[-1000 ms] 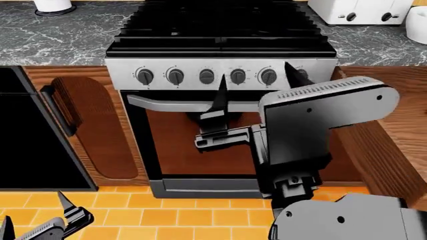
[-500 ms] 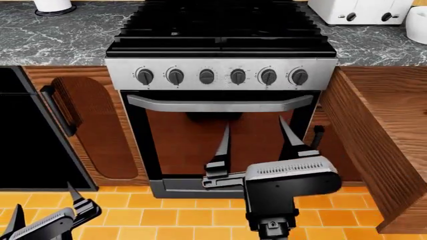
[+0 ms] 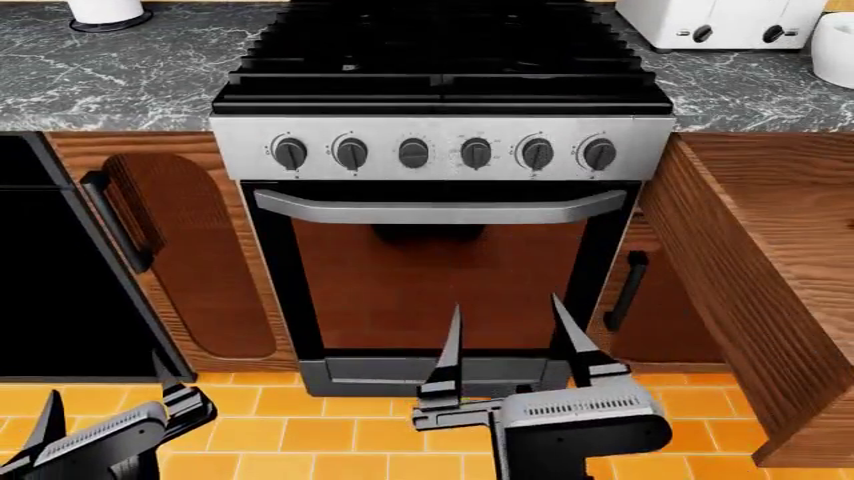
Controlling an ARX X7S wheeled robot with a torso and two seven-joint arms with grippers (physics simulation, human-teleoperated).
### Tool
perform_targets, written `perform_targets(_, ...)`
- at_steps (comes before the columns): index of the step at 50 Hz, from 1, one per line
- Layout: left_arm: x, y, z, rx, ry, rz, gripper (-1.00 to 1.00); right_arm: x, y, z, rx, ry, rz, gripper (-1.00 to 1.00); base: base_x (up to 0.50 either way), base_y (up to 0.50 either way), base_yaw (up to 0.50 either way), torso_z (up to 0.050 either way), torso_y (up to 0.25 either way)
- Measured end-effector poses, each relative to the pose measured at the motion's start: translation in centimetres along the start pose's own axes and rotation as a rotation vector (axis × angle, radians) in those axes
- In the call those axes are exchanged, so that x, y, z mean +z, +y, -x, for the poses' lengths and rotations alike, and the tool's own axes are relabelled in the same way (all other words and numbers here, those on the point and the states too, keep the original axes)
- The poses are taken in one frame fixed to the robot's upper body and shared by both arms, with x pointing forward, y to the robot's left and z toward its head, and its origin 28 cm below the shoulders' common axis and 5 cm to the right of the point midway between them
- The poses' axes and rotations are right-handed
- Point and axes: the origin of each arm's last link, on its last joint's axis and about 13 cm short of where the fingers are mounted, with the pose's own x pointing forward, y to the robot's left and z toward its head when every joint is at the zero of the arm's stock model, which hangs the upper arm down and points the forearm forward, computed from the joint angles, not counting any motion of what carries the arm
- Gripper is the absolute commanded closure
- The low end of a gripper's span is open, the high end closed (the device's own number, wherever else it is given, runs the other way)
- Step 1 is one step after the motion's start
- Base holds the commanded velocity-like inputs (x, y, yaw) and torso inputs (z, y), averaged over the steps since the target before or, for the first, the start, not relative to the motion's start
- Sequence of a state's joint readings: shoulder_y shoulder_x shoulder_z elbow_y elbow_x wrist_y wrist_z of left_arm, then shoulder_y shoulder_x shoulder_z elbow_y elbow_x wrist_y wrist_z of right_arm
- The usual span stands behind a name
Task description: Place the bar in the bowl and close the drawer.
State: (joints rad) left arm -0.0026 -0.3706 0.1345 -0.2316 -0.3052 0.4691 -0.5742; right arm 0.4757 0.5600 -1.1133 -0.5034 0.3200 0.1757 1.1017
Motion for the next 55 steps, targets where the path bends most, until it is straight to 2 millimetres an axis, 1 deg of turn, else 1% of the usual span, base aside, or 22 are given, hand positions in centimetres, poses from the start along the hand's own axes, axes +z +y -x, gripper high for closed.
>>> perform_targets(11, 0.1, -0.6, -0.9, -0.022, 0.006, -0.013, -1.0, -1.1, 0.1, 0.2, -0.036, -0.003, -0.014, -1.0, 0.0, 0.0, 0.0, 0.0, 0.0)
perform_targets(20, 0.2, -1.0, -1.7, -0.032, 0.01, -0.02, -1.0, -1.5, 0.2, 0.4, -0.062, -0.032, 0.009, -1.0, 0.0, 0.0, -0.09, 0.0, 0.0)
perform_targets(33, 0.1, -1.3, -2.2, -0.041, 0.016, -0.021, -1.0, -1.3, 0.5, 0.4, -0.079, -0.081, 0.066, -1.0, 0.0, 0.0, -0.45, 0.0, 0.0)
perform_targets(47, -0.2, -1.3, -2.1, -0.044, 0.022, -0.016, -1.0, -0.8, 1.0, 0.2, -0.038, -0.137, 0.126, -1.0, 0.0, 0.0, -0.45, 0.0, 0.0)
perform_targets(55, -0.4, -1.3, -2.0, -0.047, 0.025, -0.012, -1.0, -0.1, 0.9, 0.0, -0.065, -0.187, 0.137, -1.0, 0.0, 0.0, -0.37, 0.0, 0.0)
